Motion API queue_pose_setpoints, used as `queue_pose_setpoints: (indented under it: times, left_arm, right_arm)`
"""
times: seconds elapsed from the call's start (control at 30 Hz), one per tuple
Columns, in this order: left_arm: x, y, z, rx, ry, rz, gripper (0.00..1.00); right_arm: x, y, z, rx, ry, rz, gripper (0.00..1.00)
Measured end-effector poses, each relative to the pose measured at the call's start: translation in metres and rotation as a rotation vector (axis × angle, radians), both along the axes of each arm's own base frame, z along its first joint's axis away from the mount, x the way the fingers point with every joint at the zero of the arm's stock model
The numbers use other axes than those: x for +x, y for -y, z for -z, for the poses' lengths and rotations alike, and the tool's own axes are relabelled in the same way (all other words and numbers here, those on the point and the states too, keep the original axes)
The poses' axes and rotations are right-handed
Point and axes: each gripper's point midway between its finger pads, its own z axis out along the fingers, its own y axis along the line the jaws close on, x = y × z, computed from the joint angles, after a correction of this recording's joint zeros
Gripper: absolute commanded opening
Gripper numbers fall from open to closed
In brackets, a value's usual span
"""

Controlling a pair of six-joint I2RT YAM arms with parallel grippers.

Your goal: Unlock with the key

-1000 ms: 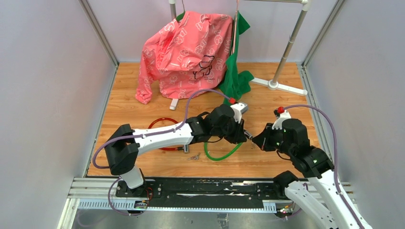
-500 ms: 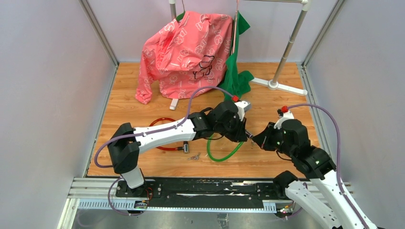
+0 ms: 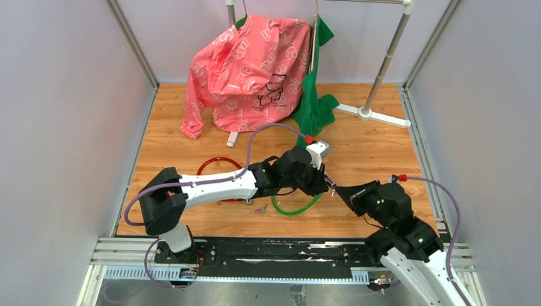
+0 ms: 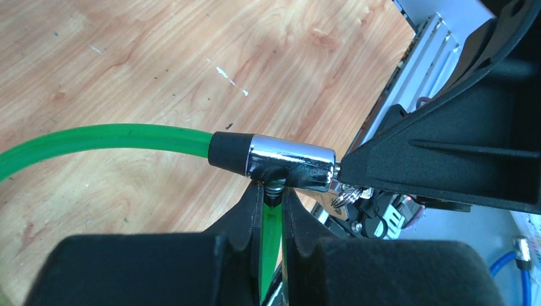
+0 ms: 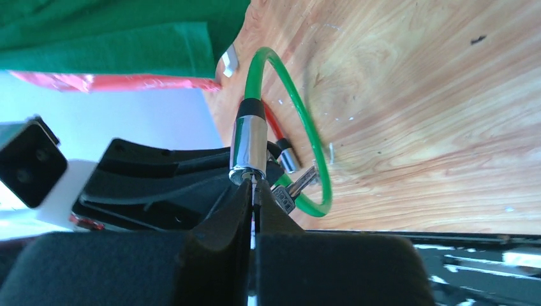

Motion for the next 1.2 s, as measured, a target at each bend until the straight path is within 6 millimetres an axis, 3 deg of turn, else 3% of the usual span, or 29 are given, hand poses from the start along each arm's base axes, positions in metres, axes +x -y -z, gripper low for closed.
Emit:
queue_pose_setpoints:
  times: [0.6,0.67,0.73,0.8,1.07,1.17,1.2]
  left_arm:
    - [0.017,0.001,0.007,-0.060,0.091,-0.098,0.00]
    - [0.020,0.000,0.007,-0.061,0.097,-0.111,0.00]
    - [0.021,0.000,0.007,-0.064,0.100,-0.116,0.00]
    - [0.018,0.002,0.006,-0.082,0.100,-0.108,0.00]
    - [0.003,-0.005,-0.006,-0.128,0.106,-0.078,0.00]
    - [0.003,-0.011,-0.008,-0.134,0.108,-0.082,0.00]
    - [0.004,-0.014,-0.009,-0.137,0.106,-0.083,0.00]
  right_arm:
    - [0.015,-0.008,0.005,0.436,-0.202,0.227,0.00]
    - [0.017,-0.009,0.004,0.444,-0.201,0.229,0.10]
    - [0.018,-0.009,0.003,0.435,-0.191,0.226,0.48]
    - [0.018,-0.010,0.002,0.419,-0.174,0.211,0.73]
    - [0.007,0.002,0.006,0.159,-0.012,0.107,0.80]
    - [0.001,0.016,-0.009,-0.006,0.073,0.070,0.79]
    - [-0.002,0.025,-0.023,-0.103,0.122,0.046,0.77]
